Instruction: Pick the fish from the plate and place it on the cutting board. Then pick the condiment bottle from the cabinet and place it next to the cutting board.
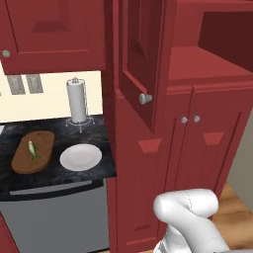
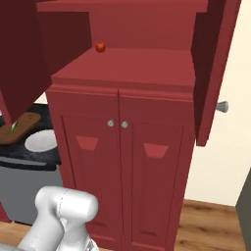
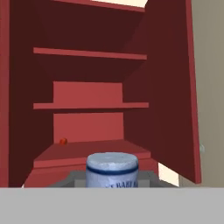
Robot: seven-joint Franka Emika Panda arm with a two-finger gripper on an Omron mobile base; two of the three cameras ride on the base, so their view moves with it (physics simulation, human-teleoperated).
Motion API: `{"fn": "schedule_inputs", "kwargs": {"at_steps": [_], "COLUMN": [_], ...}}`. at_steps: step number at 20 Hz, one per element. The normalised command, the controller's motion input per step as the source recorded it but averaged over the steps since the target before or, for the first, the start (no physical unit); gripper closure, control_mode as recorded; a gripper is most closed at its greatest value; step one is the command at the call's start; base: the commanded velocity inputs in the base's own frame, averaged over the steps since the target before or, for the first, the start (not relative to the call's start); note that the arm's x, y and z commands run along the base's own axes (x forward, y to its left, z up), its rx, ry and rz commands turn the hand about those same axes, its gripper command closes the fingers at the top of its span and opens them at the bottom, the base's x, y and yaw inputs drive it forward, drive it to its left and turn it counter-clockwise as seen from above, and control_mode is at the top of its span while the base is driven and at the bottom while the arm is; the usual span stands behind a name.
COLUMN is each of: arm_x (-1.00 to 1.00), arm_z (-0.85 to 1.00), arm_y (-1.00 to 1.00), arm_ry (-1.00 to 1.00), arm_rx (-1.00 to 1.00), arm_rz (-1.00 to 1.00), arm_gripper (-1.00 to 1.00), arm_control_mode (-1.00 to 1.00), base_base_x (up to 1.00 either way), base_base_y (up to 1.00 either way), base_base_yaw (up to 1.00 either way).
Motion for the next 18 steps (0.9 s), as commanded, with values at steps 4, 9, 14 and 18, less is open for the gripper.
{"fn": "schedule_inputs", "kwargs": {"at_steps": [4, 9, 14, 18], "arm_x": [0.0, 0.0, 0.0, 0.0], "arm_z": [0.0, 0.0, 0.0, 0.0], "arm_y": [0.0, 0.0, 0.0, 0.0], "arm_ry": [0.0, 0.0, 0.0, 0.0], "arm_rx": [0.0, 0.0, 0.0, 0.0], "arm_rz": [0.0, 0.0, 0.0, 0.0], "arm_gripper": [1.0, 1.0, 1.0, 1.0], "arm_control_mode": [1.0, 1.0, 1.0, 1.0], "base_base_x": [-0.14, -0.19, -0.24, -0.27], "base_base_y": [0.56, 0.52, 0.5, 0.49], "base_base_yaw": [0.0, 0.0, 0.0, 0.0]}}
